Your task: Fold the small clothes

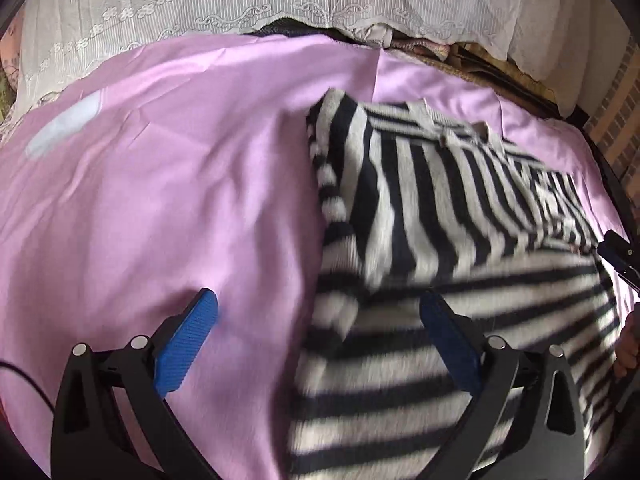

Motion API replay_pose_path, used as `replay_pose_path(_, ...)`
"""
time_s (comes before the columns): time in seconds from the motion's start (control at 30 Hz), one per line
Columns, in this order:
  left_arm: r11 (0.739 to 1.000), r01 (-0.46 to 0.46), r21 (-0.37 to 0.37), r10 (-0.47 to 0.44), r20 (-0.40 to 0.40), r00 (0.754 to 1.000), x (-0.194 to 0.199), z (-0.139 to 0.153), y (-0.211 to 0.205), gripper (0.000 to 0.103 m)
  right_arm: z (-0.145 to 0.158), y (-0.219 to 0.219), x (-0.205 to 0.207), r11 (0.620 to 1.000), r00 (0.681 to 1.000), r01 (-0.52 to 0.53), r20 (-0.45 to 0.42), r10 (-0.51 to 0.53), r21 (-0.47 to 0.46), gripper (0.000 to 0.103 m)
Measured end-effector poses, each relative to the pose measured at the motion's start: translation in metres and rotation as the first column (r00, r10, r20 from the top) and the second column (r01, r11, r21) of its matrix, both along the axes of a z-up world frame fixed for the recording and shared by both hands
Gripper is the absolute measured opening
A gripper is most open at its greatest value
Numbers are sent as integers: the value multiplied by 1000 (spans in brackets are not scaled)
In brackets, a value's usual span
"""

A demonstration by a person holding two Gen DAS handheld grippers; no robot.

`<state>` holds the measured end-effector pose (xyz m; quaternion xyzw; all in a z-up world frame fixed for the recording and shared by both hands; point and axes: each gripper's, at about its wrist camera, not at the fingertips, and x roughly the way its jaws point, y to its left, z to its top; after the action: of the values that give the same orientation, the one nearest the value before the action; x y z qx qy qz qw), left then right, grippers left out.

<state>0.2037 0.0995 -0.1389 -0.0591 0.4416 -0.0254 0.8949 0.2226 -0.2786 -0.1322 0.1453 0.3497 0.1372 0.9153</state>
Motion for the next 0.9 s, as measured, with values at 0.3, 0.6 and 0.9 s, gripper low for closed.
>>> replay_pose_path(0.3, 999, 38, 39, -38, 2, 999, -68, -11, -10, 98, -19, -56, -81, 983, 993, 120, -23, -117, 140, 88)
replay_pose_path(0.6, 989, 144, 16, -144, 8, 990, -128, -12, -22, 98, -32, -64, -146, 977, 997, 74, -18, -72, 199, 88)
replay_pose_path(0.9, 967, 243, -76, -240, 49, 970, -173, -8, -25, 98, -33, -67, -198, 980, 997, -49, -55, 61, 191, 87)
